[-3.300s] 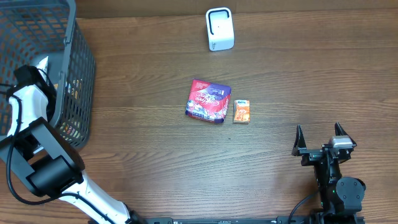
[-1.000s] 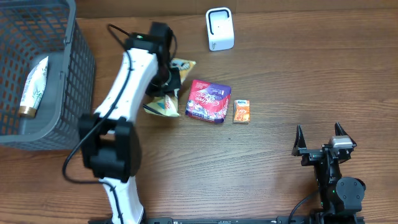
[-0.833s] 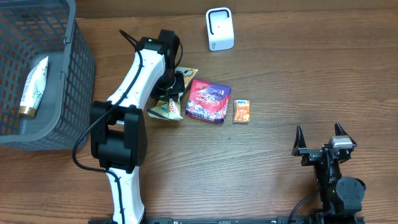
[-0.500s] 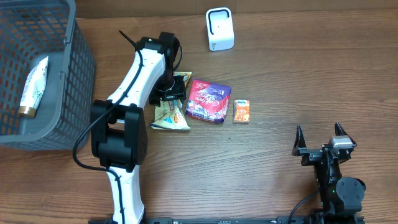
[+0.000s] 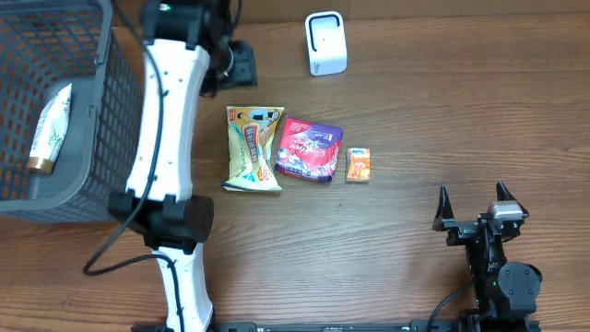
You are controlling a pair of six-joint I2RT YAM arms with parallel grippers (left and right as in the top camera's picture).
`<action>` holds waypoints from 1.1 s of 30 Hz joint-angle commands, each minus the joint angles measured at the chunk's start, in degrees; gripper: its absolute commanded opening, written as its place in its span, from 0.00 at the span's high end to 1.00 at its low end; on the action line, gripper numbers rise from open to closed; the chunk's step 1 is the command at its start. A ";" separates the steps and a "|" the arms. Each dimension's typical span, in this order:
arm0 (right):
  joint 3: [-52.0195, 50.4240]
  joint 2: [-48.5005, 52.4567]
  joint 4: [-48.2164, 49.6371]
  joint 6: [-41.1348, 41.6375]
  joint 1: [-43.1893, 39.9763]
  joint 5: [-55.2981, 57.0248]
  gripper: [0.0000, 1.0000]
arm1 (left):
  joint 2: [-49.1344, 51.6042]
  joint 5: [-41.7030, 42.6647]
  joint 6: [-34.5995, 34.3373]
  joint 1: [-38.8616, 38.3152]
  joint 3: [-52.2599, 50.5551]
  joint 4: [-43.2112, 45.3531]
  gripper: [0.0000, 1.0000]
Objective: Scan the item barcode
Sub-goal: 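Place the yellow wipes pack left of the purple-red pack, then reach the left gripper into the basket and grasp the white tube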
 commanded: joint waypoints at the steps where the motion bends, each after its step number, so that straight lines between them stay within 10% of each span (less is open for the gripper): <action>1: -0.61 -0.46 0.33 -0.22 -0.26 0.55 0.00 | -3.23 -2.71 3.54 2.29 5.68 -0.46 0.30; 17: -0.61 -0.46 0.33 -0.22 -0.26 0.52 0.00 | -11.56 -15.76 3.50 27.02 5.81 0.83 0.14; 33: -0.61 -0.46 0.33 -0.22 -0.26 0.55 0.00 | 2.97 -5.25 13.99 42.05 5.75 9.46 0.11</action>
